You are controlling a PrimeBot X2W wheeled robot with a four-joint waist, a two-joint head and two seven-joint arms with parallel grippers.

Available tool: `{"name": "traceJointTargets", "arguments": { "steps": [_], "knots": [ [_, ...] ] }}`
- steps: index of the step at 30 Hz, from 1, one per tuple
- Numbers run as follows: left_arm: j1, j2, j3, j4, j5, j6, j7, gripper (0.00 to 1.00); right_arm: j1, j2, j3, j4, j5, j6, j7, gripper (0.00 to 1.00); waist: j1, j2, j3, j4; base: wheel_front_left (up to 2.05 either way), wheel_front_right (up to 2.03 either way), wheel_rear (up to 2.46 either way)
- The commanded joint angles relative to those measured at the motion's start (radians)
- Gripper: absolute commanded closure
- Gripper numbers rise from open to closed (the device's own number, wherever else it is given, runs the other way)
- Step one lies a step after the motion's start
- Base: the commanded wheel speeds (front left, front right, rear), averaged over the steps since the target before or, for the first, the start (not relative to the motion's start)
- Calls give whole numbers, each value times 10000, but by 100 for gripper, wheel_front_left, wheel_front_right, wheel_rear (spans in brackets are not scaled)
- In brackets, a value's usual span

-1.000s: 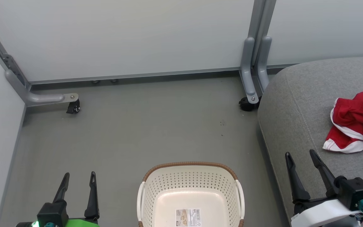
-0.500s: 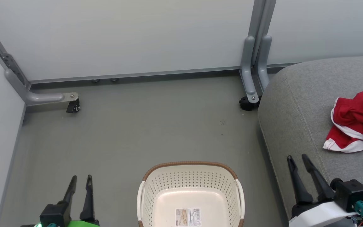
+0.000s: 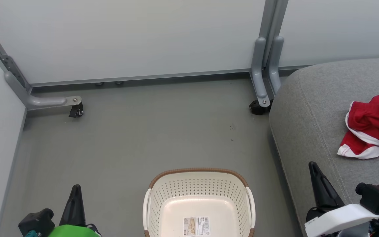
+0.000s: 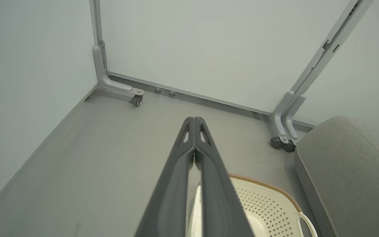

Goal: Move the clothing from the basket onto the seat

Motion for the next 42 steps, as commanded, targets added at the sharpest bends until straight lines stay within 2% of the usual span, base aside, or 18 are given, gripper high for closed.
{"name": "traceJointTargets", "arguments": {
  "steps": [1, 19, 42],
  "knots": [
    [-348, -3, 92, -151, -425, -84, 78, 100, -312, -85, -42, -25, 476, 2, 49, 100, 0, 0, 2, 0, 0, 0, 0],
    [-723, -144, 455, -130, -3351, -312, 813, 100, -903, -161, -187, 712, 3508, 1, 334, 100, 0, 0, 33, -5, 0, 0, 0],
    [-1096, -287, 828, -86, -6166, -528, 1548, 100, -1465, -168, -410, 1427, 6354, 2, 681, 100, 0, 0, 69, -10, 0, 0, 0]
  ]
}}
